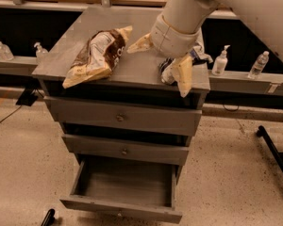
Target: Place brown chip bag into bottom drawer
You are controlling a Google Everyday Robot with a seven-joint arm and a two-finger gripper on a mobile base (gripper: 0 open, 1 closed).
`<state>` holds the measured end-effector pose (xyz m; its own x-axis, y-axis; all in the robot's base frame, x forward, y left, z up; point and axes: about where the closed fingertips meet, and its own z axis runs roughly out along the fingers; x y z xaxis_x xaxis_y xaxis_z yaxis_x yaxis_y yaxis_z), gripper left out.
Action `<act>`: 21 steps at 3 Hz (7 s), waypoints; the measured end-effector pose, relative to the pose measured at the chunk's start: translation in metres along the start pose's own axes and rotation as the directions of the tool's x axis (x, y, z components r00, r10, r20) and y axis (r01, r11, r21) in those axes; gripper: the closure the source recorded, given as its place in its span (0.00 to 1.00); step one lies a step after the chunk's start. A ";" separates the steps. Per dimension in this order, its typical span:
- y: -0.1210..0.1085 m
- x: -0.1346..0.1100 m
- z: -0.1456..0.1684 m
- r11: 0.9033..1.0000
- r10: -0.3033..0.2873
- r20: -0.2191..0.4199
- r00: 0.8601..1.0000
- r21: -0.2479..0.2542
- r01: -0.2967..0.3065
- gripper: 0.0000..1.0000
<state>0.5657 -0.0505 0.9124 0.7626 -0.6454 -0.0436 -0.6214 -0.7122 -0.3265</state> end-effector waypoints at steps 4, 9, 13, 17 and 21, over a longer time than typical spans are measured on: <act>-0.088 -0.059 0.047 0.890 -0.451 -0.013 0.893 0.065 0.451 0.00; -0.224 0.047 0.099 0.775 -0.592 -0.314 0.742 0.030 0.631 0.00; -0.253 0.040 0.100 0.741 -0.506 -0.206 0.838 0.394 0.544 0.87; -0.144 -0.053 0.083 0.706 -0.567 -0.072 0.821 0.471 0.529 1.00; -0.066 -0.145 0.105 0.588 -0.458 -0.013 0.889 0.745 0.314 1.00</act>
Offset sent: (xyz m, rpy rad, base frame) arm 0.0272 0.1710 -0.0236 -0.1193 -0.2976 0.6278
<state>0.5152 0.1191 0.8415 0.9600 -0.2513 0.1233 0.0079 -0.4159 -0.9094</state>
